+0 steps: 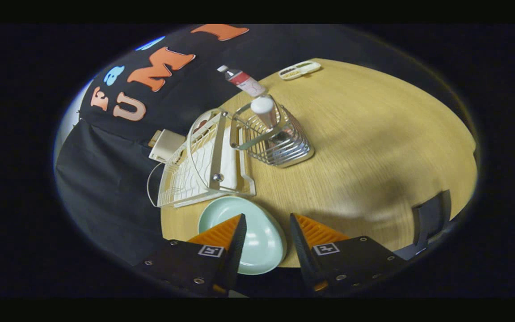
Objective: Take the plate from the dish rack, then take the spoon from the basket and place it into the plate.
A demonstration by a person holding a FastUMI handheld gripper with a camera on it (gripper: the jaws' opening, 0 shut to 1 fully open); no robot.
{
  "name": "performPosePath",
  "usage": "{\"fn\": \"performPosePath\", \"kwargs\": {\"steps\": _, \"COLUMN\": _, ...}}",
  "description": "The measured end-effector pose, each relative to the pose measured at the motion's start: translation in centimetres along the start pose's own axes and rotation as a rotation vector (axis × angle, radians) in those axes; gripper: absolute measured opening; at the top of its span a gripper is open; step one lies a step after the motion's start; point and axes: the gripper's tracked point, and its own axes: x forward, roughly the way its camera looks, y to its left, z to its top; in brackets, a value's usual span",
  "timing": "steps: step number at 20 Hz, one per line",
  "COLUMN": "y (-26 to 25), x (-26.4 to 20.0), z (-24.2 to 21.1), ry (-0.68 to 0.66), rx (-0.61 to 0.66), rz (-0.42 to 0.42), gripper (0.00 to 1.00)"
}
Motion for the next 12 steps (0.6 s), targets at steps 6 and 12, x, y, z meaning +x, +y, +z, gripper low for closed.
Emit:
{"fn": "performPosePath", "kwargs": {"steps": 6, "y": -0.9, "x": -2.0, "z": 6.9, "ry": -0.277, "rx": -0.208, "rz": -0.122, "gripper": 0.78}}
{"fn": "performPosePath", "kwargs": {"steps": 12, "y": -0.2, "x": -2.3, "z": 10.7, "ry": -0.427, "rx": -0.339, "rz": -0.17, "gripper": 0.78}}
